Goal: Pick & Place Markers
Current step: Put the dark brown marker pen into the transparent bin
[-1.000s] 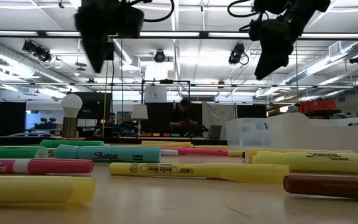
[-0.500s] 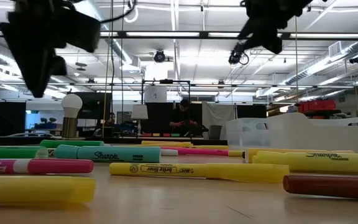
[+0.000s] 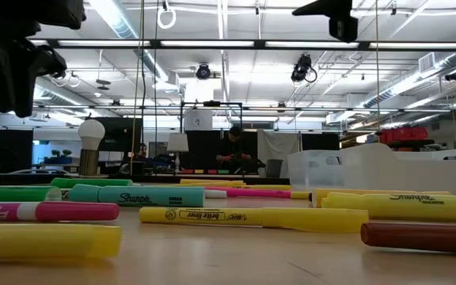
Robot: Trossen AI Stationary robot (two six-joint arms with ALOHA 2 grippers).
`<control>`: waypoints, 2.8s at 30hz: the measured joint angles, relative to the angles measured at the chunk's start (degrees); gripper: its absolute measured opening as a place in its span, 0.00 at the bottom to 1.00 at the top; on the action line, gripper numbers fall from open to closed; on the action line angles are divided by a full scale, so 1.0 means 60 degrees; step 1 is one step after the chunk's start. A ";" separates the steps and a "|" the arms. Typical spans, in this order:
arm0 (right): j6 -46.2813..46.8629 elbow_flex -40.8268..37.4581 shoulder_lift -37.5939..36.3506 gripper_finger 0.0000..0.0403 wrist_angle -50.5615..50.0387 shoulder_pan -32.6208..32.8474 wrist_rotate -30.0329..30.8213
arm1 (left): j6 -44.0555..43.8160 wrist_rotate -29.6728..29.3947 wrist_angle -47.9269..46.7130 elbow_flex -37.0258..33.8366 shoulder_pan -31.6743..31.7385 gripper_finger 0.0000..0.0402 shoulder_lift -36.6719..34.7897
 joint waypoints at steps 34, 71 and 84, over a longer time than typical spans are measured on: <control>0.0772 0.0000 0.0015 0.37 0.0509 0.0582 0.1039 | -0.0826 -0.1979 0.4202 -0.3626 -0.0173 0.48 0.0370; 0.1185 -0.0007 0.0055 0.43 -0.0018 0.0264 0.1074 | -0.0949 -0.2264 0.5718 -0.1119 0.1627 0.08 -0.1197; -0.0516 -0.0878 0.1885 0.63 0.6811 0.0572 0.1376 | 0.1562 -0.0938 1.0681 -0.0539 0.4780 0.08 -0.1169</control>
